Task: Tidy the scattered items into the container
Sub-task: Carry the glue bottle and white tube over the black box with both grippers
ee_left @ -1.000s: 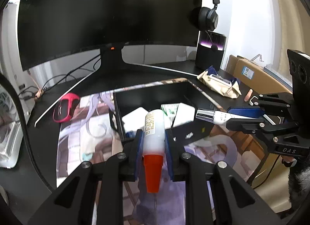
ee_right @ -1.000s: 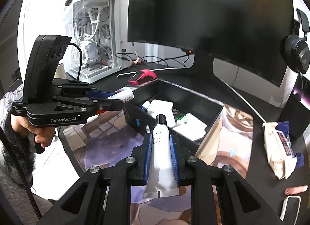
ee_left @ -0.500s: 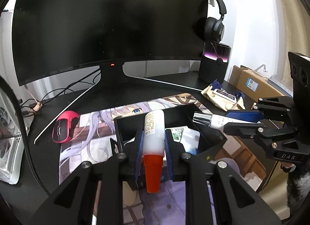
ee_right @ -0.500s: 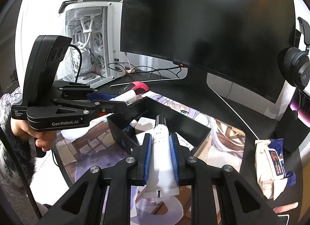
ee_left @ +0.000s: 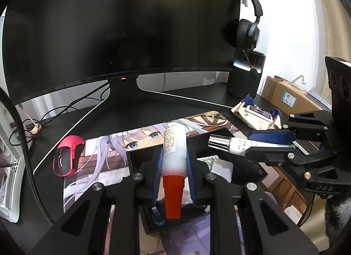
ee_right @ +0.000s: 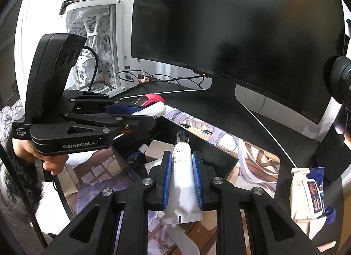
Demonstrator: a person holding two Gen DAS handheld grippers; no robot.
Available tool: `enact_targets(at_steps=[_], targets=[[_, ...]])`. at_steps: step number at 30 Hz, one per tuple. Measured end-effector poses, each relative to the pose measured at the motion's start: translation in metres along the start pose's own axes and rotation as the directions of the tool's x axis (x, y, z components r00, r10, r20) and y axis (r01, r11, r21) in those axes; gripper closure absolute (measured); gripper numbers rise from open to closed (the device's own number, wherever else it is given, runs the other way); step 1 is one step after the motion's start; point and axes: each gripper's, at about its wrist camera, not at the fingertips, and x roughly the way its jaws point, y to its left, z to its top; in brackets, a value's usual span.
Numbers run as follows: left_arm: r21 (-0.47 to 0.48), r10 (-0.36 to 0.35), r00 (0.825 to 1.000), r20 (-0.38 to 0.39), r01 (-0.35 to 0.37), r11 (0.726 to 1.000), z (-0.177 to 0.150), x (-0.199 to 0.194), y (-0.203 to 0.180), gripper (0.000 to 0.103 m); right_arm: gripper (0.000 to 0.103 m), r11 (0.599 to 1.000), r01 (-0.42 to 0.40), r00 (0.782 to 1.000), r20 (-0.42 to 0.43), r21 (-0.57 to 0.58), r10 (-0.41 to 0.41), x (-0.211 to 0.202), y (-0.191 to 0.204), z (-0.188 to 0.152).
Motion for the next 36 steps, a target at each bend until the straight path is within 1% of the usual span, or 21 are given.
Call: enact_targets(at_steps=[12,17,28,36], targets=[[-0.001,-0.022,1.000,-0.013,0.022,1.000,0.008,0.021,0.003,0.084,0.084,1.000,-0.013,0.999,-0.034,0.013,0.014,0.023,-0.012,0.000],[0.002,-0.027,0.999,-0.029,0.027,1.000,0.007,0.028,0.001,0.084,0.084,1.000,-0.021,0.999,-0.042,0.020,0.022,0.030,-0.016,-0.002],[0.003,-0.026,0.999,-0.048,0.026,1.000,0.003,0.034,0.000,0.084,0.084,0.999,-0.045,0.997,-0.055,0.024,0.046,0.045,-0.017,-0.001],[0.001,-0.027,0.998,-0.050,0.027,1.000,0.001,0.032,0.001,0.084,0.084,0.999,-0.047,0.997,-0.068,0.024,0.048,0.052,-0.018,0.000]])
